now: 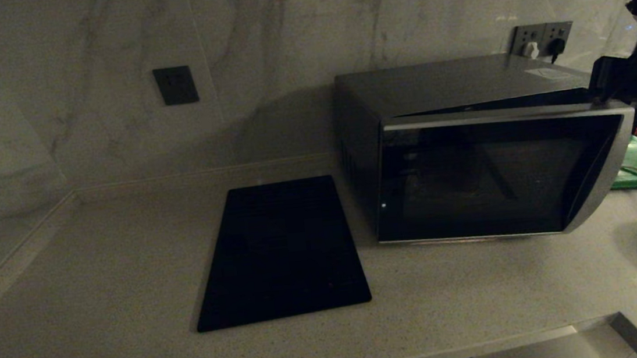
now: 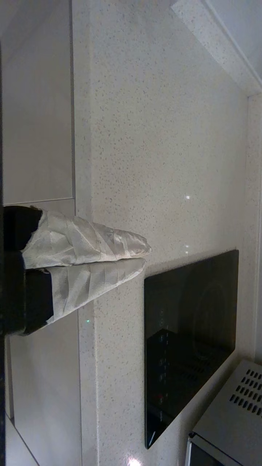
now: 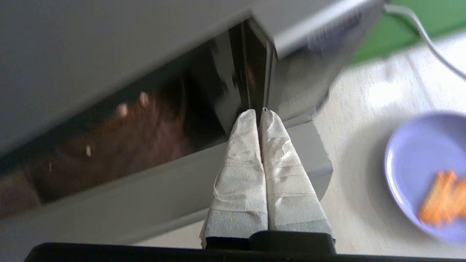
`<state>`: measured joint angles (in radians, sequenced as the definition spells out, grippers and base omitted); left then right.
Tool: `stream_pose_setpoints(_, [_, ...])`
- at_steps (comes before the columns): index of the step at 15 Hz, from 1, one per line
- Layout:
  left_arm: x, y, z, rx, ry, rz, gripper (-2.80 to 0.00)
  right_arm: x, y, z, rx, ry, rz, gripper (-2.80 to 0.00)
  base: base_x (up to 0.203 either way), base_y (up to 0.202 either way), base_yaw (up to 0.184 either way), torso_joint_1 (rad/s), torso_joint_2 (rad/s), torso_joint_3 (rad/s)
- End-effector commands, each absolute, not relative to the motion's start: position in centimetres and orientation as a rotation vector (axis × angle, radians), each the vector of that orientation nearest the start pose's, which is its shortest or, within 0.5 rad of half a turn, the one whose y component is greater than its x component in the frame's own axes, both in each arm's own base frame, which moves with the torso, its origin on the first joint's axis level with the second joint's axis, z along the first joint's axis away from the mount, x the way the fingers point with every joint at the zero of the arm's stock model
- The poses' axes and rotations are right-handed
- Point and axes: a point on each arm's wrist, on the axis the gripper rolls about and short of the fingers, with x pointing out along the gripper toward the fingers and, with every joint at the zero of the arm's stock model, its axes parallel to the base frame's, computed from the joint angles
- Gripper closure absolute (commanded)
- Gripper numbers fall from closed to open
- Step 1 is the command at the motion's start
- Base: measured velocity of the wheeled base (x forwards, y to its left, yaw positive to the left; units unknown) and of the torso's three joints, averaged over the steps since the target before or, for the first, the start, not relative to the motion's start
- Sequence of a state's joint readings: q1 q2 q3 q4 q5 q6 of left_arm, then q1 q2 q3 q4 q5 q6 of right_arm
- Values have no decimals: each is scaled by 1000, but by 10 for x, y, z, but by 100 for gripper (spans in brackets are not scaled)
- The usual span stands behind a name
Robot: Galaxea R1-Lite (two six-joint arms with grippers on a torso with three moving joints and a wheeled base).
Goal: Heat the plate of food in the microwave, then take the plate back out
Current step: Open the microwave oven
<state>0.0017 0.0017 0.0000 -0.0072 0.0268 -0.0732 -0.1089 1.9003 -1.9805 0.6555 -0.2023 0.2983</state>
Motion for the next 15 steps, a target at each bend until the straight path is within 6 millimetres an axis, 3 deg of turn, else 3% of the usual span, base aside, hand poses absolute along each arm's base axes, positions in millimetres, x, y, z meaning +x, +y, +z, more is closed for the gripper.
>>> stream_pose_setpoints(1, [-23,1,76,-74,-7,29,0,323,-33,332,256,540,-366,0,0,0,0,0,0,0])
stream_pose_setpoints(7, [-23,1,76,-74,-7,29,0,255,-1,343,249,683,-221,0,0,0,0,0,0,0])
stream_pose_setpoints(15, [-23,1,76,-74,-7,29,0,165,28,354,336,908,-13,0,0,0,0,0,0,0])
